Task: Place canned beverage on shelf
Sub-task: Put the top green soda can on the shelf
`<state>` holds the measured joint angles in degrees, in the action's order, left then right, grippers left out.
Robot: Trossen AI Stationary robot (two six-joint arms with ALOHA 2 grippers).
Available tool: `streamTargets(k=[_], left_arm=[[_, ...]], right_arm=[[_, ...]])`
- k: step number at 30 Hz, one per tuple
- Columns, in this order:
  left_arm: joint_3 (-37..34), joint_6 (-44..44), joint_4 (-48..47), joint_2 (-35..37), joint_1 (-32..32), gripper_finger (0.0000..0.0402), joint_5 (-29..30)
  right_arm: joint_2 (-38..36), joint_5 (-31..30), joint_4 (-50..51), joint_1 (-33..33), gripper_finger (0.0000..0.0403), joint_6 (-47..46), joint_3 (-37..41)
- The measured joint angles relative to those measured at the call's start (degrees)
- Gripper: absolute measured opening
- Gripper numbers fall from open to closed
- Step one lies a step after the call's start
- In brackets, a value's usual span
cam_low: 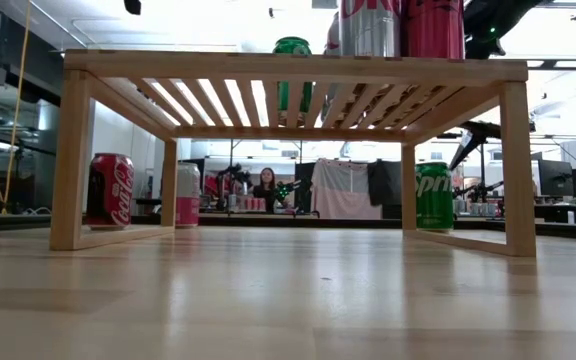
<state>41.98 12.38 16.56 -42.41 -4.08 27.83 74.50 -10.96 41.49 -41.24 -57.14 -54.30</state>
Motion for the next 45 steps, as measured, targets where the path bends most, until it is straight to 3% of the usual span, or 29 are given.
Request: streamTargets(k=[6,18,25,31,39,45], left_arm=[[0.0,-0.04,-0.01,0.0,-0.02,0.0175,0.23],[0.0,-0.15,-0.42,-0.02,-0.02,0.0177,0.22],[0.0,-3.17,-0.39,0.0,-0.02,0.0177,0.31],[0.0,-5.98,-0.38,0.24,-0.02,0.0179,4.31],[0.37,-5.73,-2.66,0.33,-0.02,0.0192,5.33],[6.29,0.84,-7.65,-0.78,-1.02,0.0256,-2.09]], right_arm=[[2.97,-0.59,-1.04,0.53,0.0349,-0.94,0.0],[7.48,-1.57,-0.64,0.4,0.0347,0.77,0.0],[7.39,-5.71,3.31,0.4,0.0284,2.42,-0.13],[2.48,-7.17,11.81,1.04,0.0284,8.17,-0.63],[-11.2,-11.54,13.25,5.1,0.0284,20.84,-16.4],[-13.04,-11.34,10.58,11.66,0.0284,26.83,-30.53]])
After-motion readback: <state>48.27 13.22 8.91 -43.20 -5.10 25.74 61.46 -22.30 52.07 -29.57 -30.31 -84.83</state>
